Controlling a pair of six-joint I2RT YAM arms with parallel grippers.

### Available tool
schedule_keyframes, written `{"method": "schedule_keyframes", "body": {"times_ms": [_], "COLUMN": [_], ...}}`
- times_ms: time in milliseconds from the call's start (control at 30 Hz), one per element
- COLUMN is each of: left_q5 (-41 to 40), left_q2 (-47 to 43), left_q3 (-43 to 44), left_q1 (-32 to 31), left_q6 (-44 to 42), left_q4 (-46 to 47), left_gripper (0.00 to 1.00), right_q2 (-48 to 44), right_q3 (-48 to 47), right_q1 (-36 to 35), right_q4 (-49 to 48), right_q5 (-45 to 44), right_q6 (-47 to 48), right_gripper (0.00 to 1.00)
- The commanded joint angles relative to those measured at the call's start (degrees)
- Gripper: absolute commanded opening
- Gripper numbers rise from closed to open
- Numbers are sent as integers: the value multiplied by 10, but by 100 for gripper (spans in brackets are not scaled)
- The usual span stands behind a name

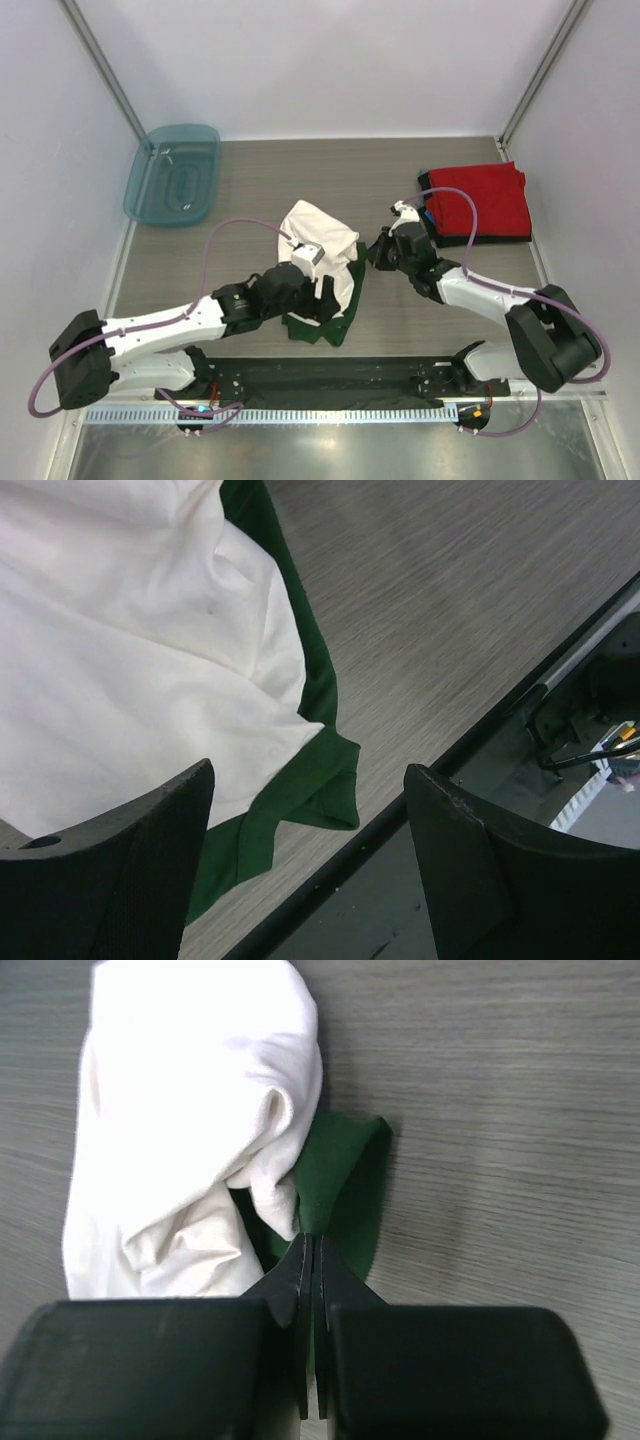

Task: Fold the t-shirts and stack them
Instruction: Flatten the tshirt out

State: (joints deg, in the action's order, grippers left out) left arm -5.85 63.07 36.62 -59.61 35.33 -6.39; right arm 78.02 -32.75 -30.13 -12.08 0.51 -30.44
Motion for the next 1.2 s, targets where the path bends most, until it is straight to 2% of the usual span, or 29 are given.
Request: {"method": "schedule_keyframes", "body": {"times_ms": [0,233,367,433,533,633,733,767,833,867,900,933,1000,1167], "left_q5": [-21,-79,-94,-90,-87,-99,-122,-140,-147,-136,-125,-114,-77,-65], "left_q2": [42,208,284,290,292,300,297,290,253,240,224,194,165,108], "left_q3": [41,154,197,199,195,202,195,190,167,155,130,116,81,43], "left_q1": [-31,-92,-107,-109,-116,-118,-118,-116,-109,-92,-82,-69,-35,-12], "left_q6": [20,26,32,33,38,46,48,49,55,58,61,68,72,84], "left_q4": [-29,-105,-154,-154,-158,-186,-200,-198,-186,-180,-171,-152,-131,-103], "left_gripper": [77,77,58,57,64,65,51,40,27,12,3,0,0,0], "right_q2": [-51,-78,-80,-81,-81,-80,-75,-74,-71,-70,-65,-62,-54,-5], "right_q3": [20,33,32,33,32,30,29,29,29,28,25,23,20,3], "right_q1": [-3,-3,-3,-2,-3,-2,-2,-2,-2,-2,-1,-2,-1,-2], "right_q4": [-37,-31,-30,-30,-28,-27,-26,-26,-24,-23,-19,-17,-20,-14], "right_q5": [-38,-53,-57,-60,-60,-62,-61,-61,-61,-65,-66,-65,-54,-33], "right_q6": [0,2,1,0,1,0,0,0,-1,-1,-1,0,2,-8], "right_gripper": [1,1,1,1,1,1,1,1,2,5,22,37,54,57]}}
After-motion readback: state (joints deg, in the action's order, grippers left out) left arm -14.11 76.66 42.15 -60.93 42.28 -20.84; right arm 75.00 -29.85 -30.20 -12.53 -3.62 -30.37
